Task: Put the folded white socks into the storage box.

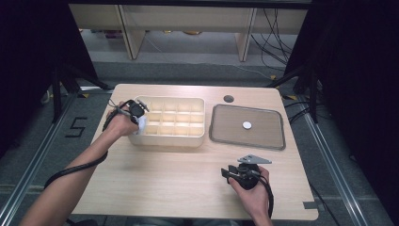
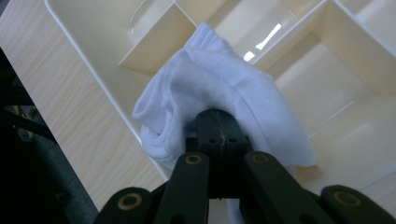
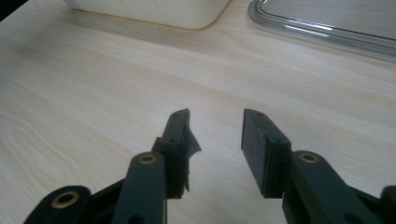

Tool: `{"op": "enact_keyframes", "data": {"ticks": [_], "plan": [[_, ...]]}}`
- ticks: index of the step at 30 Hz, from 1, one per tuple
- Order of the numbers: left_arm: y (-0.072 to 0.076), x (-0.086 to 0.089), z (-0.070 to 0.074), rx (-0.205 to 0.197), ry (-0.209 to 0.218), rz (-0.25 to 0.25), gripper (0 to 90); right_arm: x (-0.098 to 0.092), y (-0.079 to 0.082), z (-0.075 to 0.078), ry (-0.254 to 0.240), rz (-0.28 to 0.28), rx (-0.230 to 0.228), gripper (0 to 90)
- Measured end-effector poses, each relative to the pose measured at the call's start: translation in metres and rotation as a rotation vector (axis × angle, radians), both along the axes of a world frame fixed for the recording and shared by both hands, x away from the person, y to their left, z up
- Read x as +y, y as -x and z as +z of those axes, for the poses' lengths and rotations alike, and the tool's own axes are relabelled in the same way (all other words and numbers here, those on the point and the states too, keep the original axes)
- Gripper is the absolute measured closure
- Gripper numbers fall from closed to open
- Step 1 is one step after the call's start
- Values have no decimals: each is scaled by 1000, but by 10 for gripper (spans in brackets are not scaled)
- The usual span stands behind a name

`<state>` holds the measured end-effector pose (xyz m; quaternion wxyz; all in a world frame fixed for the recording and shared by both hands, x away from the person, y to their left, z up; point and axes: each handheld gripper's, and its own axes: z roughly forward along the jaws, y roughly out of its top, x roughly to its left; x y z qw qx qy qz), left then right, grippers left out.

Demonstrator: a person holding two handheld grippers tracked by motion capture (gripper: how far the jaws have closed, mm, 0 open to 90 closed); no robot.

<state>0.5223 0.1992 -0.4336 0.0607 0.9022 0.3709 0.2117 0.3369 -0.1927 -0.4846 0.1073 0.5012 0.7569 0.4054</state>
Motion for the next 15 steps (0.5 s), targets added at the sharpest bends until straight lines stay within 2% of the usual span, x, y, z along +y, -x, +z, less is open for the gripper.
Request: {"op": "enact_keyframes", "data": {"ticks": [1,4,5,7,9,15], "plan": [[0,-1,-1,6,-12,-2,898,1,0,-1,-7,1,1,627],[0,-2,-6,42,-58,-15,898,0,0,0,12,-10,5,626],[0,-1,-8,49,-53,-12,898,0,0,-1,6,-6,0,626],[0,3,-9,47,-15,-11,898,0,0,0,-11,3,3,627],[-1,6,-9,42,25,-18,898,0,0,0,-3,3,-1,626],[-2,6,-8,68,29,2,898,1,0,1,-1,-3,-1,627]]}}
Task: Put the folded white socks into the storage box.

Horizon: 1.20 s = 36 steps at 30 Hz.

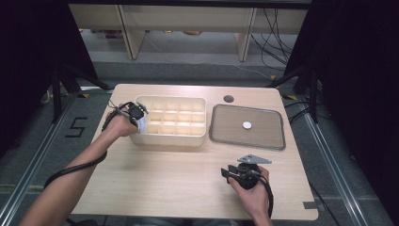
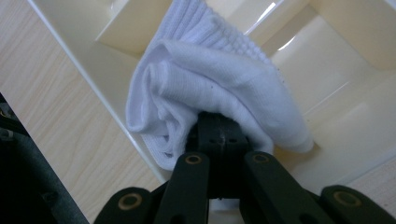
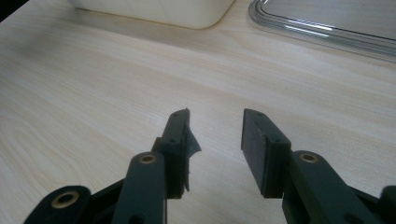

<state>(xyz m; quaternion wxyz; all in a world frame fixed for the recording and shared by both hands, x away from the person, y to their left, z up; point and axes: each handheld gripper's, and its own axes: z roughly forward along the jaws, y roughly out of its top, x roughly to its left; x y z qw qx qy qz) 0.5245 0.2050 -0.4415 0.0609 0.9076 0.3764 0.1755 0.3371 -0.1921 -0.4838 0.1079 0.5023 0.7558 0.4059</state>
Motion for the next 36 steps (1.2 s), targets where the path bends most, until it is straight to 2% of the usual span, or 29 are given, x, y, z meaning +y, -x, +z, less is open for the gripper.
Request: {"op": "enact_keyframes", "data": {"ticks": [2,3,4,6,7,8,9,11,13,16,17,22,26,27,28,29,30,32,33,35,36], "plan": [[0,1,-2,-9,3,-3,898,-1,0,1,3,1,1,627],[1,1,-3,-10,7,1,898,0,1,1,-10,-8,16,627],[1,1,-4,6,2,5,898,-1,-1,0,-9,13,-8,627],[0,3,-7,14,14,10,898,-1,0,0,1,6,-11,627],[0,4,-9,18,23,15,898,1,2,2,-22,-21,27,626],[-2,5,-9,3,23,-9,898,-1,0,0,-16,-3,1,627],[-2,6,-9,5,24,-8,898,-2,0,0,-10,2,-4,626],[-2,6,-9,0,27,-8,898,-2,0,0,7,-6,-7,626],[-1,6,-9,3,23,-10,898,0,0,0,-21,1,6,626],[-1,7,-10,5,35,-6,898,0,0,-1,-20,-1,5,625],[-1,8,-10,10,38,-7,898,-1,-1,-1,-4,-1,-4,625],[-1,10,-9,13,58,3,898,-1,-1,-1,3,-2,-9,624],[2,17,1,4,125,30,888,-2,0,0,-15,2,0,623],[5,19,7,-12,156,55,864,-3,0,0,-14,5,-8,623],[5,21,12,-18,150,42,822,-2,0,0,-5,-6,6,622],[8,20,17,-18,184,81,793,-2,0,0,-17,5,2,622],[8,20,21,-41,230,107,766,-2,-1,0,-18,6,0,621],[7,20,30,-80,279,141,699,-1,-1,0,-18,5,-1,619],[6,20,33,-104,296,156,656,-1,0,1,-24,8,2,618],[4,17,35,-132,299,170,617,-1,0,1,-20,5,3,615],[2,16,34,-145,316,193,592,-1,1,2,-11,0,4,615]]}}
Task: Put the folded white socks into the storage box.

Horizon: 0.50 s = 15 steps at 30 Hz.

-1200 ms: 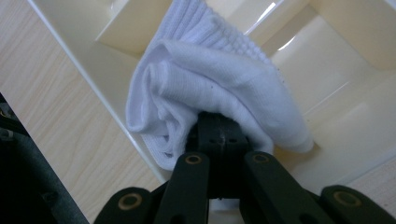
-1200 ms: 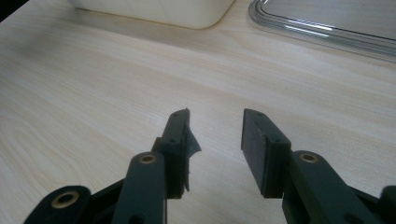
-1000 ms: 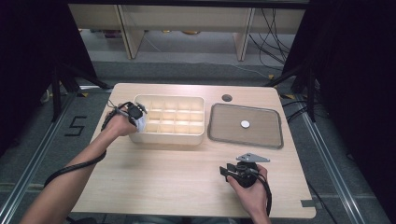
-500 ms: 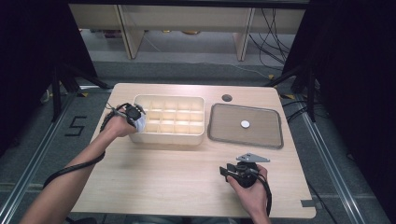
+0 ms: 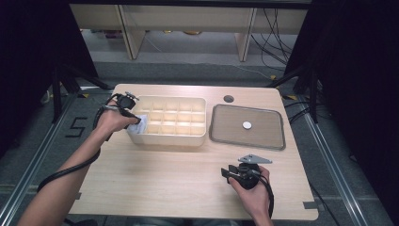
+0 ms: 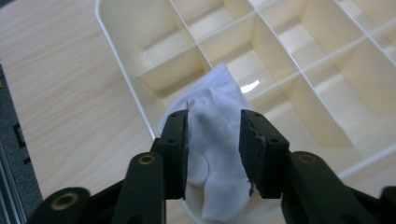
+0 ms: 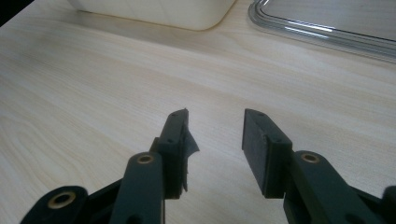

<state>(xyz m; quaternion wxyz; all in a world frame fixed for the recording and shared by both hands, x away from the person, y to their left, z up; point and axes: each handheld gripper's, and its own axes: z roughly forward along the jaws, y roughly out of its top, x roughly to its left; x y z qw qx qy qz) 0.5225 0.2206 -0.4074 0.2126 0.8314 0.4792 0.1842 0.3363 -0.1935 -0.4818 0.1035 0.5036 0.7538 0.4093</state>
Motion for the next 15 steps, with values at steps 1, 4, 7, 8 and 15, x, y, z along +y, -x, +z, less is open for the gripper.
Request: {"op": "enact_keyframes", "data": {"ticks": [1,4,7,8,15], "plan": [[-1,-1,-1,-3,10,10,560,0,0,1,9,-4,0,614],[-5,-6,-7,4,47,62,535,-1,-1,0,-8,4,-3,610],[-6,-9,-11,9,32,96,570,0,2,1,-16,-24,35,607],[-6,-10,-12,9,35,107,579,0,1,1,-12,-18,28,606],[-6,-13,-12,12,43,116,576,-1,-1,-2,-12,7,18,600]]}}
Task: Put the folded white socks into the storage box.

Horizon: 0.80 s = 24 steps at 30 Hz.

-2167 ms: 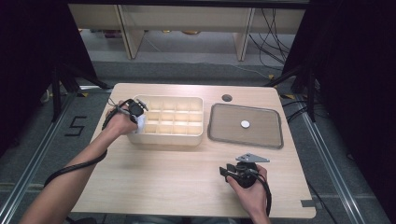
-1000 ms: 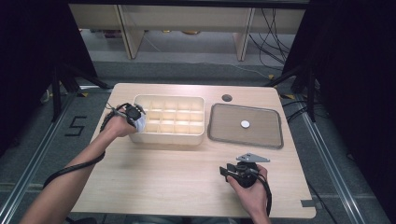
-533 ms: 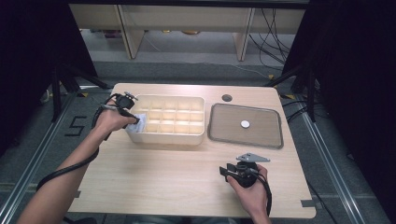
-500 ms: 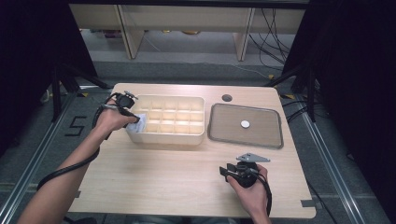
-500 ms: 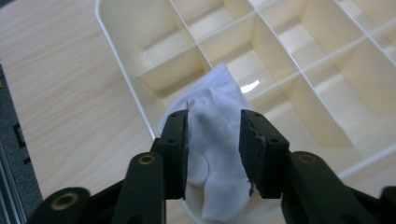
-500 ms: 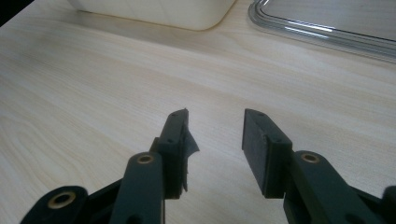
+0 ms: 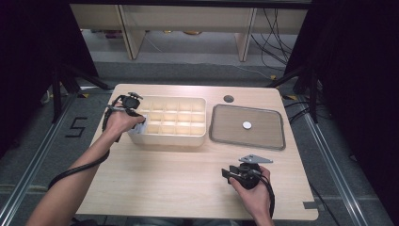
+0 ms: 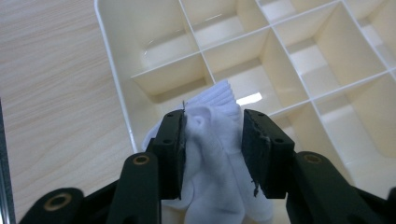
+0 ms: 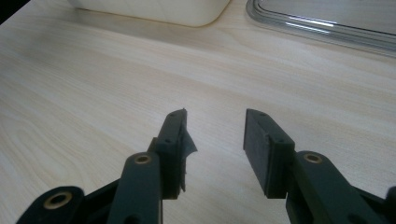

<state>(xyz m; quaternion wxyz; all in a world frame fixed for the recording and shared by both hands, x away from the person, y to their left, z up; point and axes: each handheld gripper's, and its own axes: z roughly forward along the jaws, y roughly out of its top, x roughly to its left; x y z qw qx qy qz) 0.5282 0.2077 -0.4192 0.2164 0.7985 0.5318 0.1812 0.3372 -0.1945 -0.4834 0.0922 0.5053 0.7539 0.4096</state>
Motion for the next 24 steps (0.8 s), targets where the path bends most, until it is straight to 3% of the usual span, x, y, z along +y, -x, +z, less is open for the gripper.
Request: {"op": "enact_keyframes", "data": {"ticks": [2,5,13,14,19,20,24], "plan": [[0,-1,-1,4,3,3,546,-1,0,1,32,-10,-8,598],[-1,-4,-6,11,-12,2,515,-1,0,1,26,-8,-2,595],[2,-7,-12,-4,-52,-11,646,0,0,-1,22,-3,1,594],[3,-6,-12,-4,-54,-12,662,3,1,0,12,-23,26,594],[3,-5,-11,9,-69,-32,713,1,0,0,27,-3,2,594],[4,-6,-12,11,-80,-37,719,3,2,1,8,-17,31,594],[6,-8,-15,21,-120,-53,740,4,2,-1,2,-14,33,594]]}}
